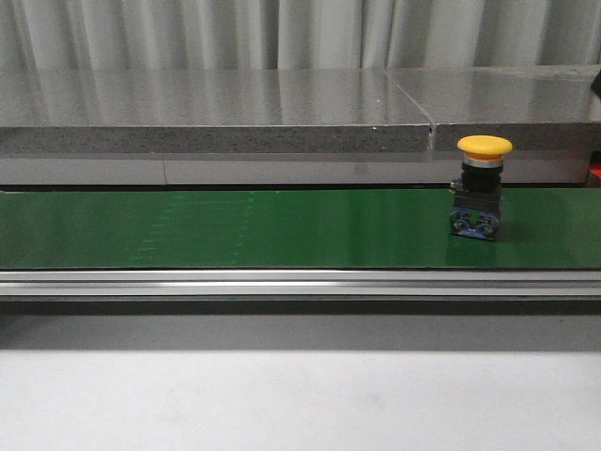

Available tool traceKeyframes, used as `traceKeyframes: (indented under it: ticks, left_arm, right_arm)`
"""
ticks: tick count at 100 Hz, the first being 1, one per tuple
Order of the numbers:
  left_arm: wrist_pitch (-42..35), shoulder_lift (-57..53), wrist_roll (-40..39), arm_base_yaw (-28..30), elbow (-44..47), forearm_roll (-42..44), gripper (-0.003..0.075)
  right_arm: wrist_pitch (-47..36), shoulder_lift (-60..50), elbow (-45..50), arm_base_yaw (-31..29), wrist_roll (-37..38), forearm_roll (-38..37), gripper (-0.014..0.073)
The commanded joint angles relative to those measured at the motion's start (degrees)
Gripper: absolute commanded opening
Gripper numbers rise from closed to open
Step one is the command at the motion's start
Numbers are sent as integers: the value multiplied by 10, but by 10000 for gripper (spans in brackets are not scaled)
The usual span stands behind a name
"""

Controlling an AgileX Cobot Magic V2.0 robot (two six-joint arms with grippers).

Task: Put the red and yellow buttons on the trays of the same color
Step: 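Lower the right gripper onto the yellow button at the belt end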

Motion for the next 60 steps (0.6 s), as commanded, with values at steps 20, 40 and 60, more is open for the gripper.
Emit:
traceKeyframes:
  ticks: [20,40,60]
  left_arm:
    - [-43,4,-2,-5,-16,-9,-19]
    - [-43,4,-2,-5,-16,-9,-19]
    - [-43,4,-2,-5,-16,-9,-19]
  right_arm:
    - [-77,29,3,69,-10,-4,580]
    - [-118,70,2,96,-10,-1,580]
    - [-166,99,2,107,-10,2,580]
